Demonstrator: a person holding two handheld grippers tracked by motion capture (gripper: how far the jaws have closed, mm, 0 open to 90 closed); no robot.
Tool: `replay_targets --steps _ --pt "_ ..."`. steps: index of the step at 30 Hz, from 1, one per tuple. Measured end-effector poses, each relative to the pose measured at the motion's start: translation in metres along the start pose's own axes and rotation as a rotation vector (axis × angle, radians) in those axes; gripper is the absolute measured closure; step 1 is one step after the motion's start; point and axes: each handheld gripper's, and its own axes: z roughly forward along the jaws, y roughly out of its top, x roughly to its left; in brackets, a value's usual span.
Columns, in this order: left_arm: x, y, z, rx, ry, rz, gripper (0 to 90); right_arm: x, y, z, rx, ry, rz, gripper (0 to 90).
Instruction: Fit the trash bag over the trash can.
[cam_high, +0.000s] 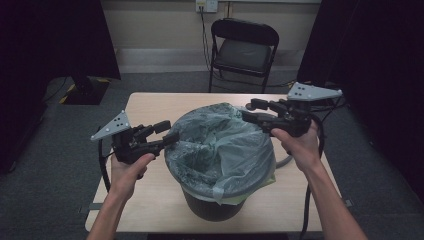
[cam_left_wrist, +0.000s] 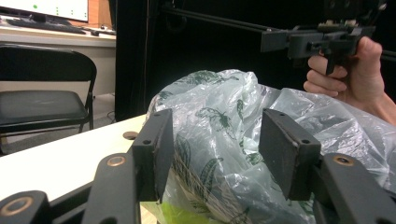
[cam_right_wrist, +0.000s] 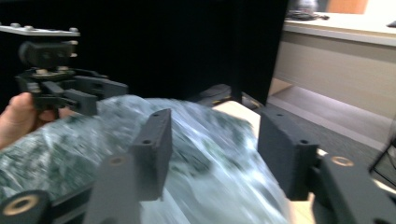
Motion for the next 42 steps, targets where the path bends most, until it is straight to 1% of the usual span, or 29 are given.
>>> replay_targets --steps 2,4,6,8,9,11,12,14,15,17,19,21,22,24,25,26,27,28,29,30,31,33,34,36,37,38,40,41,42 --pt "0.0 0.0 -0.001 -0.004 0.001 -0.006 45.0 0.006 0.008 0.01 0.013 0.033 -0.02 51.5" --pt "0.0 0.0 -0.001 0.004 -0.002 0.001 45.6 0.011 0.014 0.022 0.046 0.064 -0.035 52.8" --pt "-0.001 0.0 0.0 0.01 -0.002 0.002 45.7 0.015 0.021 0.035 0.087 0.082 -0.037 54.8" --pt "-0.002 0.0 0.0 0.02 0.006 0.013 45.4 0.017 0.025 0.045 0.118 0.121 -0.033 56.2" --pt "-0.002 0.0 0.0 0.02 0.003 0.01 45.4 0.018 0.026 0.051 0.134 0.125 -0.026 56.7" --pt "-0.002 0.0 0.0 0.013 -0.003 -0.001 45.5 0.02 0.027 0.062 0.176 0.149 -0.024 57.1" --pt "-0.001 0.0 0.0 0.015 -0.003 0.001 45.6 0.022 0.027 0.07 0.196 0.144 -0.034 57.5" --pt "-0.001 0.0 -0.001 0.018 -0.002 0.006 45.6 0.024 0.026 0.08 0.24 0.165 -0.028 58.5" --pt "-0.001 0.0 -0.001 0.019 -0.001 0.007 45.6 0.023 0.023 0.088 0.284 0.178 -0.015 58.6" --pt "-0.001 -0.001 0.0 0.018 -0.001 0.001 45.6 0.021 0.018 0.1 0.352 0.166 -0.01 58.4" --pt "-0.001 -0.001 0.0 0.018 -0.001 -0.003 45.6 0.019 0.013 0.111 0.435 0.17 0.002 53.3" --pt "0.0 -0.002 0.001 0.022 -0.002 -0.004 45.5 0.02 0.012 0.119 0.486 0.132 -0.025 46.1" --pt "0.0 -0.002 0.001 0.02 -0.001 -0.007 45.5 0.02 0.013 0.122 0.509 0.133 -0.035 45.0" --pt "0.001 -0.003 0.002 0.025 0.003 -0.007 45.7 0.02 0.017 0.128 0.529 0.15 -0.017 42.2" --pt "0.001 -0.003 0.002 0.029 0.004 -0.002 46.0 0.021 0.017 0.132 0.535 0.155 -0.023 38.9" --pt "0.001 -0.004 0.002 0.025 0.005 -0.009 47.1 0.02 0.016 0.135 0.553 0.164 -0.033 37.2" --pt "0.002 -0.004 0.001 0.027 0.006 -0.01 48.3 0.018 0.013 0.14 0.588 0.153 -0.032 35.7" --pt "0.002 -0.004 0.001 0.026 0.005 -0.012 49.1 0.017 0.011 0.143 0.605 0.144 -0.029 36.7" --pt "0.002 -0.005 0.001 0.026 0.002 -0.015 49.6 0.014 0.008 0.145 0.627 0.154 -0.019 36.9" --pt "0.003 -0.005 0.001 0.025 0.002 -0.015 49.7 0.013 0.006 0.145 0.635 0.159 -0.003 36.7" --pt "0.002 -0.005 0.001 0.025 0.002 -0.017 49.6 0.011 0.004 0.146 0.63 0.168 0.014 36.6" --pt "0.003 -0.005 0.001 0.023 0.001 -0.019 49.6 0.009 0.001 0.146 0.621 0.18 0.029 35.8" --pt "0.003 -0.005 0.002 0.021 0.002 -0.019 49.5 0.01 -0.001 0.146 0.622 0.18 0.022 36.2" --pt "0.003 -0.005 0.002 0.021 0.005 -0.019 49.4 0.012 -0.005 0.147 0.622 0.172 -0.013 36.0" --pt "0.003 -0.005 0.002 0.021 0.005 -0.019 49.3 0.014 -0.008 0.148 0.634 0.165 -0.027 34.2" --pt "0.002 -0.005 0.002 0.019 0.004 -0.02 49.3 0.015 -0.01 0.149 0.652 0.164 -0.03 32.7" --pt "0.002 -0.005 0.002 0.019 0.004 -0.02 49.2 0.017 -0.015 0.152 0.704 0.157 -0.06 32.2" --pt "0.002 -0.005 0.002 0.019 0.005 -0.02 49.1 0.018 -0.018 0.153 0.727 0.149 -0.062 32.8" --pt "0.002 -0.005 0.002 0.018 0.004 -0.019 49.0 0.018 -0.019 0.155 0.738 0.14 -0.062 33.1"
